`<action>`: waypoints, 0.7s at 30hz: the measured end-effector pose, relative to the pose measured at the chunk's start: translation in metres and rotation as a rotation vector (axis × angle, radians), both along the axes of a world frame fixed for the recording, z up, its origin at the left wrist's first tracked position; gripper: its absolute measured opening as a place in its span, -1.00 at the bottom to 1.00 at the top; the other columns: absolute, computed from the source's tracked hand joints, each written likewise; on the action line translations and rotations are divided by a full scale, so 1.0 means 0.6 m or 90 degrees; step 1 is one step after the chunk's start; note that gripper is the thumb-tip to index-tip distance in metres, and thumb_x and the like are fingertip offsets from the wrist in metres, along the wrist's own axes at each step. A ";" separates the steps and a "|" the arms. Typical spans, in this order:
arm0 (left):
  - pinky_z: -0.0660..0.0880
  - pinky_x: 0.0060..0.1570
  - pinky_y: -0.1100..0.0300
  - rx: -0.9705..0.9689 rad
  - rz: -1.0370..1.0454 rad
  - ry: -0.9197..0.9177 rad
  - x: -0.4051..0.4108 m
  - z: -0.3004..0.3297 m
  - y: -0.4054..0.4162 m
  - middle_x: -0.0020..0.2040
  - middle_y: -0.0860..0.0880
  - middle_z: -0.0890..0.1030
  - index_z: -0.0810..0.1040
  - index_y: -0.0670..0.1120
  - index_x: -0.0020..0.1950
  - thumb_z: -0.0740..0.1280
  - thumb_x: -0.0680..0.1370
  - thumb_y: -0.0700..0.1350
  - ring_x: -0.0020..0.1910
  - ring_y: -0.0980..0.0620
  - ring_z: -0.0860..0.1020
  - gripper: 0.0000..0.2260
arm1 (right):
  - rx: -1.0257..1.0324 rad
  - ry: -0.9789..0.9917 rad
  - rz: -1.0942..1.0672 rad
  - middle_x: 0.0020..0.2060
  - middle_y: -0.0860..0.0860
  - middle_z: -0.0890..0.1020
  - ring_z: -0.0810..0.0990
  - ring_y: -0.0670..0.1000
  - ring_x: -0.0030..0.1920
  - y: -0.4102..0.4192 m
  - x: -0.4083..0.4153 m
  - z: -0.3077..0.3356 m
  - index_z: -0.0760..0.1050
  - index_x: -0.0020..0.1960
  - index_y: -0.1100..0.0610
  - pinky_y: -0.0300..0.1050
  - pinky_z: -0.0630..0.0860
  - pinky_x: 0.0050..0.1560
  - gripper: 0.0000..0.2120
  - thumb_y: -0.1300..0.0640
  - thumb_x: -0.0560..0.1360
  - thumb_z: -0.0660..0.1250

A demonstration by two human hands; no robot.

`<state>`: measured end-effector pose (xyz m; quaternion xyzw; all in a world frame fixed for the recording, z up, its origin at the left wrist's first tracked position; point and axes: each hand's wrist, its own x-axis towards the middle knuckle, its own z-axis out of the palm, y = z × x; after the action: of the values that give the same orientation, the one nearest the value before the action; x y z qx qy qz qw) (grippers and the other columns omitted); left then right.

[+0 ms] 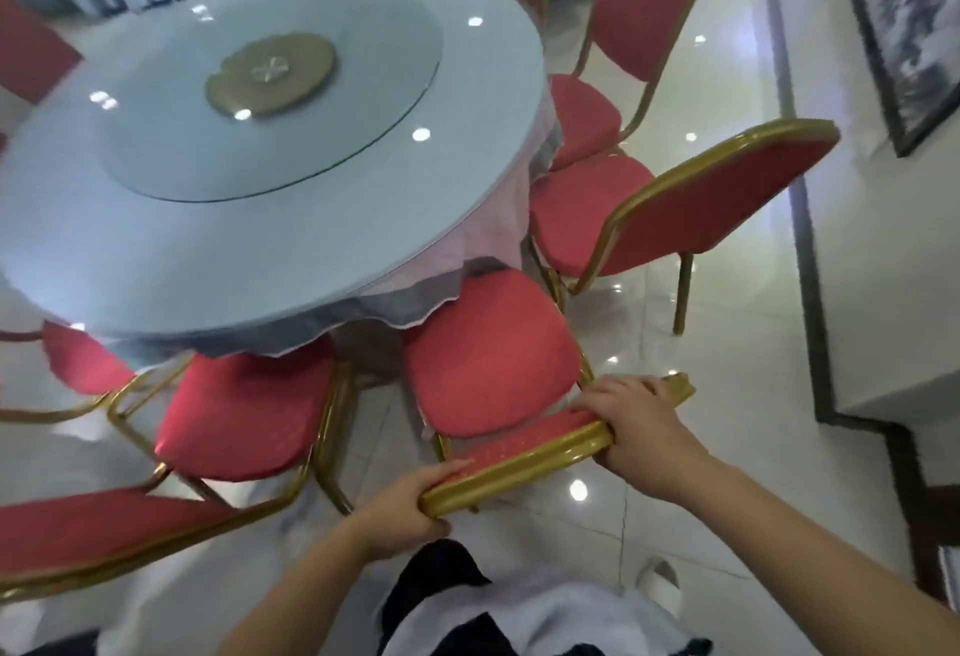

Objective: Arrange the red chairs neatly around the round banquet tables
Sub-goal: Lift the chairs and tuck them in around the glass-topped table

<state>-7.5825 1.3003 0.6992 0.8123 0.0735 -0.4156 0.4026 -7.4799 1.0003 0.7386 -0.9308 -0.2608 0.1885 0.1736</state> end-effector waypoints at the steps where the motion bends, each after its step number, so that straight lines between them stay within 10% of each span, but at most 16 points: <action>1: 0.51 0.03 0.21 0.001 0.039 0.000 -0.013 0.005 -0.011 0.19 0.05 0.58 0.38 0.33 0.41 0.42 0.38 -0.18 -0.03 0.12 0.59 -0.31 | 0.021 -0.011 0.017 0.14 -0.27 0.51 0.39 -0.12 0.32 -0.010 0.002 -0.007 0.54 0.19 -0.18 -0.13 0.07 0.22 -0.59 0.07 0.36 0.41; 8: 0.50 -0.01 0.35 0.092 0.249 -0.084 -0.078 0.026 -0.106 -0.02 0.19 0.64 0.51 0.51 0.07 0.38 0.40 -0.23 -0.07 0.33 0.56 -0.42 | -0.058 -0.028 0.148 0.35 -0.24 0.45 0.28 -0.06 0.44 -0.030 0.031 -0.012 0.54 0.26 -0.23 0.00 0.10 0.35 -0.59 0.07 0.45 0.31; 17: 0.59 -0.16 0.12 0.099 0.297 -0.135 0.024 0.028 -0.144 -0.08 0.12 0.65 0.55 0.32 0.19 0.26 0.41 -0.26 -0.17 0.11 0.62 -0.47 | -0.079 -0.031 0.153 0.28 -0.19 0.50 0.32 -0.01 0.41 -0.026 0.188 0.016 0.60 0.14 -0.18 0.00 0.16 0.31 -0.72 -0.03 0.44 0.45; 21: 0.54 -0.32 0.33 0.100 0.243 -0.118 0.061 0.023 -0.152 -0.05 0.08 0.65 0.49 0.36 0.30 0.18 0.39 -0.25 -0.20 0.10 0.64 -0.38 | -0.069 -0.051 0.107 0.13 -0.23 0.55 0.41 -0.01 0.31 -0.032 0.216 0.018 0.58 -0.02 -0.20 0.02 0.18 0.21 -0.81 0.00 0.40 0.48</action>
<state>-7.5458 1.2093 0.7129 0.8473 0.2204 -0.2485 0.4144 -7.3503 0.9811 0.7491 -0.9204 -0.3343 0.1787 0.0960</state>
